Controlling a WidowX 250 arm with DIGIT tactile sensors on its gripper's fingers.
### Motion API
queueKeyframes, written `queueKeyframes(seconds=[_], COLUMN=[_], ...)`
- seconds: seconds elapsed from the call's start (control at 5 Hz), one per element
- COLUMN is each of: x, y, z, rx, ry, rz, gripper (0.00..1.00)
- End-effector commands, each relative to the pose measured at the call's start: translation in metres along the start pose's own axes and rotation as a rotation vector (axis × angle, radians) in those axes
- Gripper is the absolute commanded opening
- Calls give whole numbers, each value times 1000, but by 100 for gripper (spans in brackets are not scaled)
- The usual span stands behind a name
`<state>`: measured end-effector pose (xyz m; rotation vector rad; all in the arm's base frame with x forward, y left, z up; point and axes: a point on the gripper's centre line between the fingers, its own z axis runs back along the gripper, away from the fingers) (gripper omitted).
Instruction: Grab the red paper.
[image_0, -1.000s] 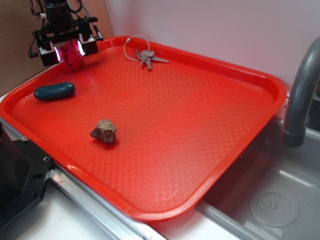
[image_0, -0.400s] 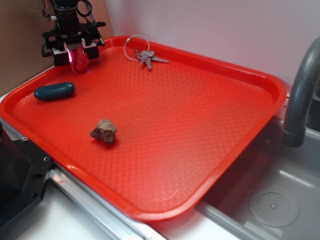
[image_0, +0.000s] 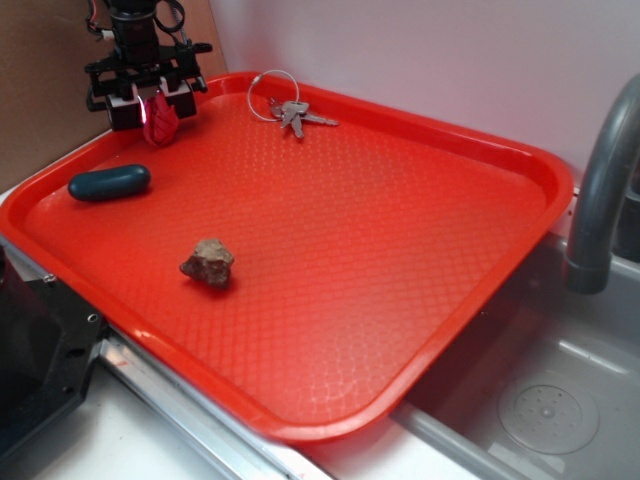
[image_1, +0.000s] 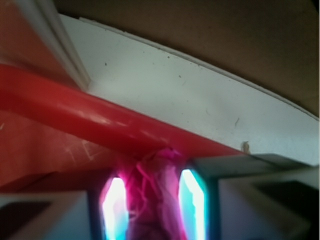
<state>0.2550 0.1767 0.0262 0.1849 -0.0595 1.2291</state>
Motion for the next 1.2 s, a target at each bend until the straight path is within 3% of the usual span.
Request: queueKeyframes(seconds=[0.0, 0.2, 0.4, 0.6, 0.8, 1.0], x=[-33, -66, -100, -129, -140, -144], y=[19, 44, 56, 73, 79, 72], z=[56, 110, 164, 214, 263, 275], rx=[-49, -254, -316, -295, -285, -272], ry=[41, 203, 208, 116, 23, -59], rz=[-221, -477, -727, -979, -1075, -1084], gripper=[0, 0, 0, 0, 0, 0])
